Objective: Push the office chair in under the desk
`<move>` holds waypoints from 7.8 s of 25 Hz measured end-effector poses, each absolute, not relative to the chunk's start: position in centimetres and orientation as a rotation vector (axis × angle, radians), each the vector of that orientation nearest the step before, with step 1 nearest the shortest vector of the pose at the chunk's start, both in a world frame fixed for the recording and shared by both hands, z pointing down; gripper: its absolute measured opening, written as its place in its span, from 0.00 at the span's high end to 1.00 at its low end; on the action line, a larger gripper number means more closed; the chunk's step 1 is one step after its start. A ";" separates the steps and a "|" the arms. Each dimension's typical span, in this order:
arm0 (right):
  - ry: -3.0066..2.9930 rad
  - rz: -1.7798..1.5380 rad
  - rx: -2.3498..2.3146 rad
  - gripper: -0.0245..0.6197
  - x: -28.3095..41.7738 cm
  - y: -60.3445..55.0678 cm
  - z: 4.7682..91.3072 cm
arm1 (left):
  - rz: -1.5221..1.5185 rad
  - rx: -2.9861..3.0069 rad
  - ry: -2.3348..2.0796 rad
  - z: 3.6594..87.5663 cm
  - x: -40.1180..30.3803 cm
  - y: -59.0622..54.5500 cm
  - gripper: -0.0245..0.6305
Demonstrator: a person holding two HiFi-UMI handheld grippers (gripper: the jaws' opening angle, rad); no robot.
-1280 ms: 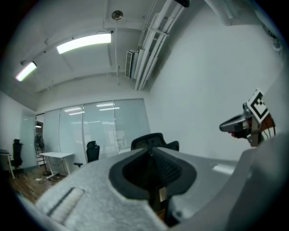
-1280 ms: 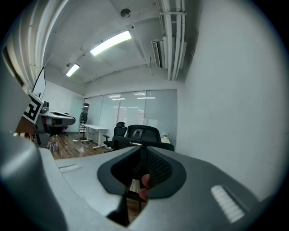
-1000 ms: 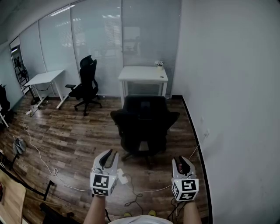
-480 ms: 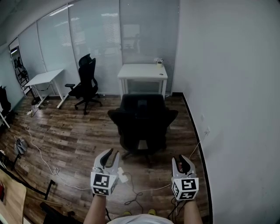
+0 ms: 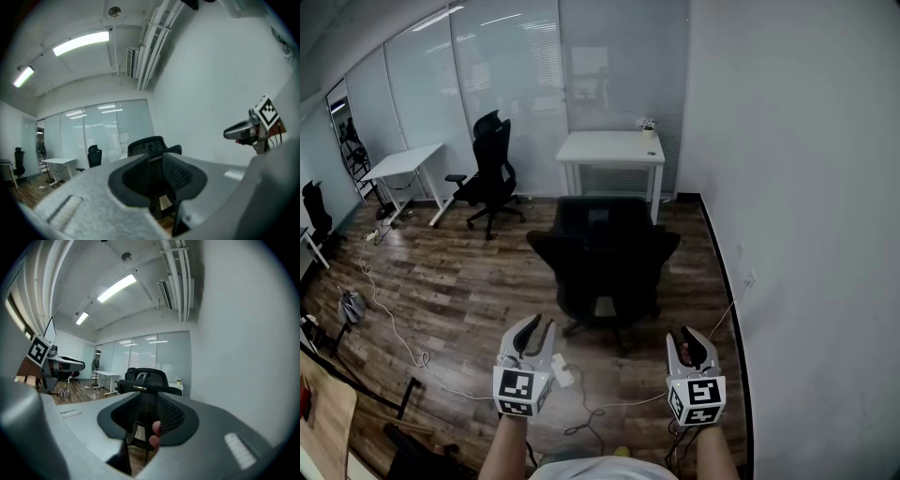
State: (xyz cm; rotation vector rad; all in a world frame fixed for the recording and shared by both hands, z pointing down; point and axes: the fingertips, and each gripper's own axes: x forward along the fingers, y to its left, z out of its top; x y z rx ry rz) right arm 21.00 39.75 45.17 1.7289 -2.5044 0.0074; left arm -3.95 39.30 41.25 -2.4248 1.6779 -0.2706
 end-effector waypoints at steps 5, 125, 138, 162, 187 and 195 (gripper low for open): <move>-2.517 0.011 1.709 0.82 21.7 38.3 45.6 | -0.284 -2.427 1.680 41.8 -2.7 38.2 0.82; -1.880 -0.551 0.813 0.71 12.0 -19.6 53.5 | -1.333 -2.146 0.717 54.8 -8.3 -21.8 0.62; -1.898 -0.581 0.807 0.70 10.9 -27.4 53.2 | -1.302 -2.124 0.744 54.5 -9.4 -29.7 0.61; -1.864 -0.511 0.894 0.68 11.2 -47.3 52.9 | -1.251 -2.125 0.685 54.0 -9.0 -50.1 0.62; -1.863 -0.462 0.955 0.68 10.0 -68.1 52.2 | -1.231 -2.121 0.657 53.2 -10.1 -70.8 0.63; -1.874 -0.481 0.952 0.68 10.1 -74.2 52.2 | -1.234 -2.120 0.680 53.3 -9.9 -76.8 0.63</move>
